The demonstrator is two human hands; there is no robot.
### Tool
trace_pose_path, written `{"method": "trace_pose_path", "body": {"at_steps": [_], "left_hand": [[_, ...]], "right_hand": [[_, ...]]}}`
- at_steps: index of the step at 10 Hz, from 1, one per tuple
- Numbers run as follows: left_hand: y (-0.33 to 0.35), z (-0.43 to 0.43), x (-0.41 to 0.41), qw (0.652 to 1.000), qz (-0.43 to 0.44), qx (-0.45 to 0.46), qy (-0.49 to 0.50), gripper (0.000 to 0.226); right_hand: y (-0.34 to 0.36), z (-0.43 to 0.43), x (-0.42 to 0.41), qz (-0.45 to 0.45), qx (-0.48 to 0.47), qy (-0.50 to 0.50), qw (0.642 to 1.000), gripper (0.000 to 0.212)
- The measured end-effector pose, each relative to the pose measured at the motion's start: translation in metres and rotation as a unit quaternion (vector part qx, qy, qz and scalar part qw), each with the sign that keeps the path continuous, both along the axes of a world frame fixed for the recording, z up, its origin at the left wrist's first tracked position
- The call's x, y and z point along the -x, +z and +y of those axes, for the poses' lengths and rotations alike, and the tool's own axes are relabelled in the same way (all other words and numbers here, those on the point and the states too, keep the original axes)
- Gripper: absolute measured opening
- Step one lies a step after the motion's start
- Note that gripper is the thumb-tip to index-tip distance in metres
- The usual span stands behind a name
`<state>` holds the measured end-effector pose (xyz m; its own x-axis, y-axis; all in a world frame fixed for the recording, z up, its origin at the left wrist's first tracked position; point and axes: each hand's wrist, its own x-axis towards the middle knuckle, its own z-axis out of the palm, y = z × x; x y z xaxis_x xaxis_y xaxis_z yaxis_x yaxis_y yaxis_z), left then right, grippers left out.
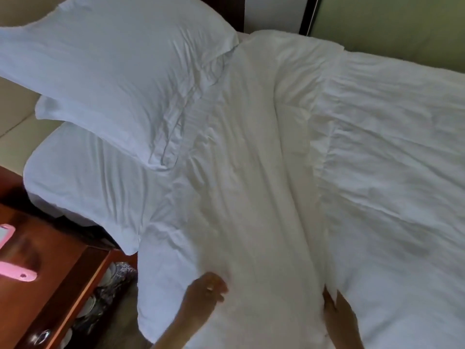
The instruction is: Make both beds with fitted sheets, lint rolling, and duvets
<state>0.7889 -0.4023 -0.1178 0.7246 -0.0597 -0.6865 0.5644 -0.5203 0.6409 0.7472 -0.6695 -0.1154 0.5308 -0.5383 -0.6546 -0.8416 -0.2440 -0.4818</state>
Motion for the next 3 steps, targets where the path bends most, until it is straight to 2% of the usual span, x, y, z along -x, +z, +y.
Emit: {"method": "trace_pose_path", "body": {"at_steps": [1, 2, 3], "left_hand": [[0.007, 0.065, -0.057, 0.961, -0.157, -0.172, 0.151, 0.015], [0.002, 0.117, -0.108, 0.948, -0.124, -0.254, 0.143, 0.052], [-0.013, 0.131, -0.14, 0.98, -0.023, -0.161, 0.113, 0.073]], "right_hand": [[-0.015, -0.009, -0.005, 0.085, -0.062, 0.084, 0.991, 0.068], [0.004, 0.0, -0.041, -0.017, -0.079, 0.027, 0.996, 0.037], [0.009, 0.018, -0.083, -0.115, -0.14, -0.14, 0.974, 0.026]]}}
